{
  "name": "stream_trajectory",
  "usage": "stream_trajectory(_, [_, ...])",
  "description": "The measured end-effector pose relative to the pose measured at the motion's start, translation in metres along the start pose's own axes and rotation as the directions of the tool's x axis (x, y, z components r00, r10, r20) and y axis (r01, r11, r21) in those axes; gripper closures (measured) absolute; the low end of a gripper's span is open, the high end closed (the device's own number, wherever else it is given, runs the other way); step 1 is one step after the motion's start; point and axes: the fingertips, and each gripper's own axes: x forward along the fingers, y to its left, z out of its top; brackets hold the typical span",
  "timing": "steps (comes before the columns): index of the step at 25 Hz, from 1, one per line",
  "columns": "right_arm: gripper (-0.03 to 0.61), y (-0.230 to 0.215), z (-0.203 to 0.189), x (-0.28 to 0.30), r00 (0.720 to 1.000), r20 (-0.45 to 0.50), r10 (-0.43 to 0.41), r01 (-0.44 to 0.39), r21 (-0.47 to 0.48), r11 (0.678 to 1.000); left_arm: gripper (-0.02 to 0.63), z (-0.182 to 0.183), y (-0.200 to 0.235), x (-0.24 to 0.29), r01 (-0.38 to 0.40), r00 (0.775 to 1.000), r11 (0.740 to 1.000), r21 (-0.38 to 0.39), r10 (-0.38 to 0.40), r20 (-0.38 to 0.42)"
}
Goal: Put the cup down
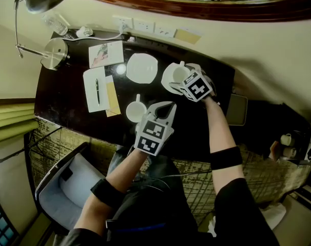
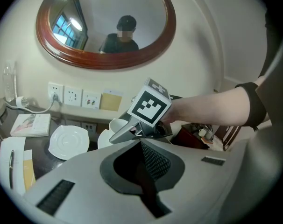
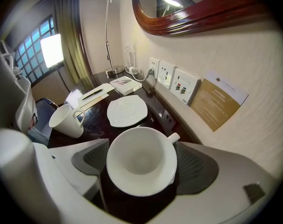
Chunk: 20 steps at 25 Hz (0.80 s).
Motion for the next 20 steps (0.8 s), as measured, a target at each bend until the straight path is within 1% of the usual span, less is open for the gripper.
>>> stream_trajectory(6, [0.089,-0.004,0.013,-0.021,0.999,0.031,-0.045,0.046,-0.012,0.999,0.607,0.006,-0.003,-0.011,-0.009,1.000,1.000,0.021,0.009,0.007])
stream_trajectory(9, [0.091,0.002,0.018,-0.043,0.997,0.055,-0.062,0.062,0.007,0.998,0.607,0.009,-0.004,-0.023,-0.022,1.000,0.999,0.030,0.022,0.011])
stream_trajectory(10, [0.094,0.007,0.019,-0.051,0.996,0.063,-0.060,0.059,0.016,0.998,0.607,0.010,-0.004,-0.028,-0.028,1.000,0.999,0.034,0.028,0.012])
stream_trajectory(11, [0.127,0.013,0.021,-0.060,0.996,0.072,-0.054,0.053,0.022,0.998,0.607,0.011,-0.005,-0.033,-0.034,0.999,0.999,0.039,0.034,0.014])
stream_trajectory(12, [0.137,0.018,0.021,-0.069,0.995,0.081,-0.051,0.049,0.027,0.998,0.607,0.012,-0.006,-0.038,-0.039,0.999,0.998,0.046,0.038,0.016])
stream_trajectory(16, [0.149,0.039,0.020,-0.109,0.990,0.123,-0.063,0.056,0.057,0.997,0.607,0.016,-0.010,-0.059,-0.058,0.998,0.996,0.067,0.057,0.026])
stream_trajectory(17, [0.176,0.044,0.020,-0.119,0.988,0.135,-0.073,0.063,0.072,0.995,0.607,0.016,-0.011,-0.065,-0.065,0.998,0.995,0.072,0.063,0.028])
stream_trajectory(20, [0.297,0.056,0.015,-0.150,0.976,0.186,-0.115,0.092,0.128,0.987,0.607,0.014,-0.014,-0.081,-0.081,0.996,0.993,0.085,0.078,0.032])
